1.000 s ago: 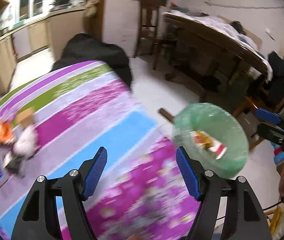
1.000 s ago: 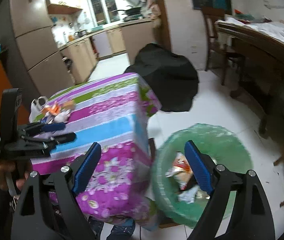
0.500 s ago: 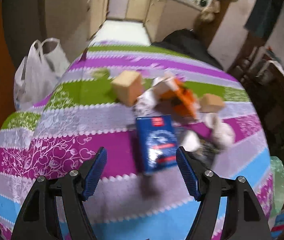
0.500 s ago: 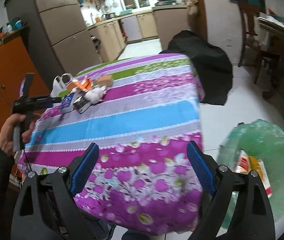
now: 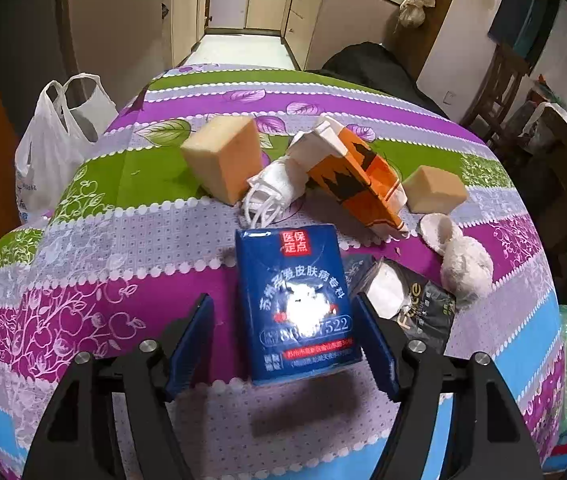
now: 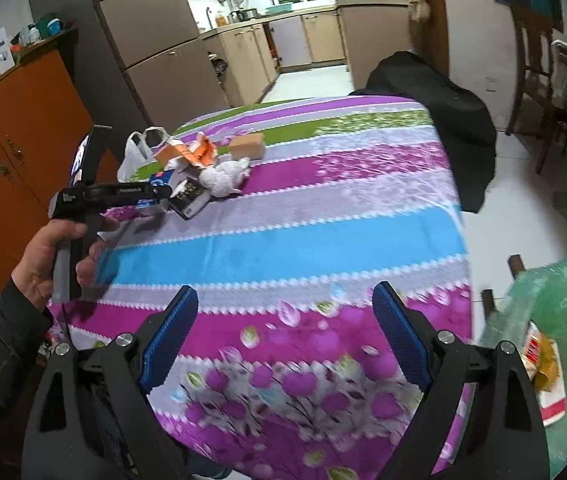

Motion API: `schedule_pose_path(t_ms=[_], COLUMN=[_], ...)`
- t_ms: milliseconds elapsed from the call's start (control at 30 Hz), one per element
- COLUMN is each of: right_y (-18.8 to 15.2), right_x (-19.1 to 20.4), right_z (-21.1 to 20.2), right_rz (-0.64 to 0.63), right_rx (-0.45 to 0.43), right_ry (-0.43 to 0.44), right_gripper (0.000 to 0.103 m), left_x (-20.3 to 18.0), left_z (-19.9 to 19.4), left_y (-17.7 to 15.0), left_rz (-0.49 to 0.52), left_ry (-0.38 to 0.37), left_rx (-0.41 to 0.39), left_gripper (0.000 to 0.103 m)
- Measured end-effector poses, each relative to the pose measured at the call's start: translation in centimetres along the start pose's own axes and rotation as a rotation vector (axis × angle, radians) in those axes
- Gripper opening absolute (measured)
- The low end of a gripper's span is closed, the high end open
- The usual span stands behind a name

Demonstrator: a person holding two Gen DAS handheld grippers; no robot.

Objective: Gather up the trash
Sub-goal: 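Grasp the blue medicine box with the left tool, then grasp the tan sponge with the right tool while the left tool holds the blue box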

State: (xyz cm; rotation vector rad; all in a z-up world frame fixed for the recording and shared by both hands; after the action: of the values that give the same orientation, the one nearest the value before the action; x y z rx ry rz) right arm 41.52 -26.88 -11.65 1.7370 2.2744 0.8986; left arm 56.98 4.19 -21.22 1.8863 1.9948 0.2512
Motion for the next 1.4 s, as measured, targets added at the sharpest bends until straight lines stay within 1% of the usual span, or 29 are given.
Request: schedule_pose_path(t_ms=[33, 100, 200, 267, 333, 400, 467, 500, 533, 600, 667, 767, 800, 900, 1067, 1200, 1267, 1300, 1400], right_y=[0.5, 1.3, 2.7, 3.9, 5.1, 6.8, 8.5, 9.4, 10.3, 11.9, 13.5, 15.8, 16.5, 17.7, 18.7, 18.6, 18.6, 18.6, 18.6], right_x=[0.5, 1.3, 2.9, 3.9, 4.7, 5.6, 6.0, 6.1, 6.3, 6.4, 6.6, 6.2, 6.0, 5.8, 5.3, 5.1, 5.3, 5.3, 5.5], right_z=[0.4, 1.2, 2.5, 3.6, 4.5, 5.9, 7.4, 8.4, 9.2, 10.6, 11.7, 14.0, 14.9, 17.2, 19.5, 20.6, 20.8, 20.7, 20.2], right_rz=[-0.007, -0.018, -0.039, -0.052, -0.072, -0.09, -0.1, -0.102, -0.101, -0.102, -0.107, -0.083, -0.068, -0.042, -0.012, -0.025, -0.037, -0.039, -0.047], right_rx=[0.001, 0.006, 0.016, 0.023, 0.025, 0.03, 0.038, 0.046, 0.055, 0.065, 0.061, 0.067, 0.072, 0.098, 0.124, 0.141, 0.133, 0.131, 0.103], right_ry=[0.012, 0.036, 0.078, 0.103, 0.117, 0.126, 0.133, 0.122, 0.119, 0.112, 0.099, 0.064, 0.052, 0.027, -0.037, -0.087, -0.096, -0.087, -0.104], right_gripper=[0.086, 0.086, 0.086, 0.086, 0.086, 0.085, 0.082, 0.08, 0.079, 0.078, 0.078, 0.077, 0.075, 0.072, 0.072, 0.056, 0.054, 0.049, 0.047], left_x=[0.1, 0.2, 0.7, 1.5, 2.2, 2.6, 2.7, 2.6, 2.6, 2.6, 3.1, 3.8, 3.9, 4.0, 4.0, 4.2, 4.1, 4.1, 4.1], left_z=[-0.1, -0.4, -0.9, -1.2, -1.5, -1.5, -1.5, -1.5, -1.6, -2.1, -2.6, -2.3, -2.1, -2.0, -2.1, -1.9, -1.9, -1.9, -2.0], left_y=[-0.2, -0.6, -1.0, -1.3, -1.5, -1.7, -1.8, -1.8, -1.9, -2.0, -2.0, -2.0, -2.1, -2.3, -2.4, -2.4, -2.5, -2.5, -2.5], left_rz=[0.004, 0.019, 0.037, 0.047, 0.058, 0.064, 0.07, 0.075, 0.078, 0.078, 0.062, 0.041, 0.038, 0.026, 0.016, 0.009, 0.007, 0.007, -0.003], left_ry=[-0.007, -0.018, 0.001, 0.0, 0.031, 0.024, 0.016, 0.015, 0.011, -0.02, -0.036, -0.033, -0.032, -0.04, -0.05, -0.054, -0.052, -0.051, -0.054], left_rx=[-0.002, -0.002, -0.008, -0.006, -0.018, -0.015, -0.017, -0.019, -0.02, -0.027, -0.044, -0.044, -0.042, -0.047, -0.051, -0.058, -0.062, -0.063, -0.068], left_gripper=[0.058, 0.051, 0.051, 0.051, 0.051, 0.051, 0.051, 0.051, 0.051, 0.051, 0.051, 0.051, 0.051, 0.05, 0.05, 0.05, 0.05, 0.05, 0.05])
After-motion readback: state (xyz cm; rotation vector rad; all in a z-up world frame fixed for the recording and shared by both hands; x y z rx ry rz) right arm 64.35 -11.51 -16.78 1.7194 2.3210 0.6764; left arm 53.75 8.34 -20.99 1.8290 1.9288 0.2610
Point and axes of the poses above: each gripper's, at about its wrist camera, not at the fingertips, and z roughly the way its jaws point, x to its left, y to its top, the point moved 5 cm from there along z, roughly the way its jaws point, and after that the axes turned 9 degrees about x, right-handed, at the moved point
